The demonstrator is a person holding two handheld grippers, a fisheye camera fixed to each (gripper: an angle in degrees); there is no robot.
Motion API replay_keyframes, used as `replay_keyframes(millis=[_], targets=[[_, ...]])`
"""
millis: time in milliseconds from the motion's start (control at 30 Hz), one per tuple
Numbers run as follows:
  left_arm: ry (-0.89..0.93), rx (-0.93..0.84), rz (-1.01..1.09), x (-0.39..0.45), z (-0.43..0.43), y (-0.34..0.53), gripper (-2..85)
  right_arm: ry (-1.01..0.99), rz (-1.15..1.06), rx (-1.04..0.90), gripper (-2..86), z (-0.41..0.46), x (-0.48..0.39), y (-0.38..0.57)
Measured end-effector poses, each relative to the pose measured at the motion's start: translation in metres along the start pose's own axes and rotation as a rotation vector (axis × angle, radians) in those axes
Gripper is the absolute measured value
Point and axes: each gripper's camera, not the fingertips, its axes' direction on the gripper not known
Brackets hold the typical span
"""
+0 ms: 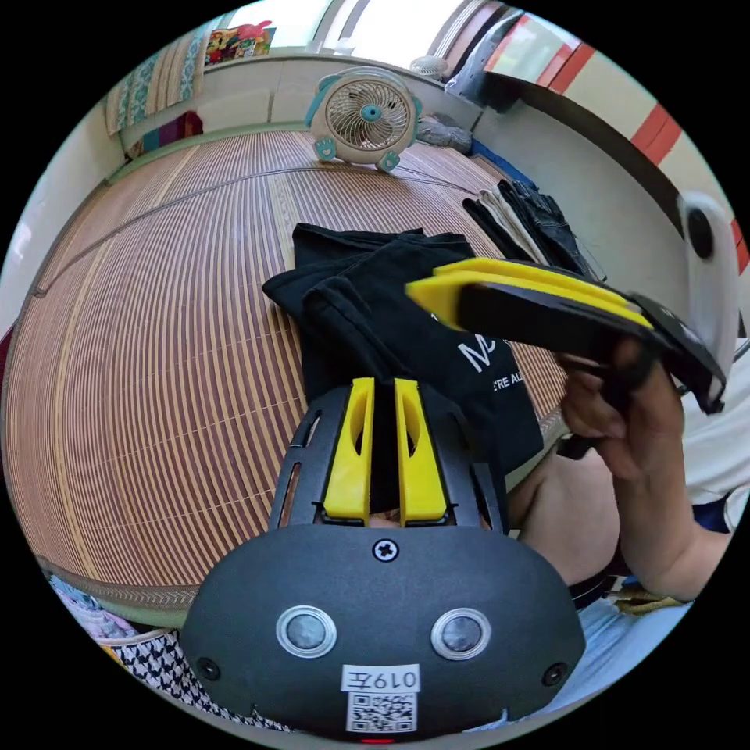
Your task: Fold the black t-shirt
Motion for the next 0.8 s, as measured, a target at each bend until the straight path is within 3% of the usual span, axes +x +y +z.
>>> replay_keyframes(millis=[133,233,400,600,800], targets=[[0.029,0.011,-0.015,0.003,0.008,0.007,1.3,0.133,0.003,-0.132,10.0,0.058,-0.006,-0.027],[0.063,0.005,-0.009,0.004,0.011,0.011,1.6,0.137,0.023,-0.198,3.6,0.075,0.007,-0.031],[0.097,0.001,0.004,0.002,-0.001,0.020,3.6,0.140,0.100,-0.017,-0.3,0.012,0.045,-0.006],[0.214,0.123,-0.023,-0.012,-0.036,0.014,9.5,0.141,0.111,0.186,-0.7,-0.097,0.094,0.064],[0.110,0.142,0.067,0.020,-0.034,-0.050,14.6,0.208,0.226,0.320,-0.8,-0.190,0.141,0.114]])
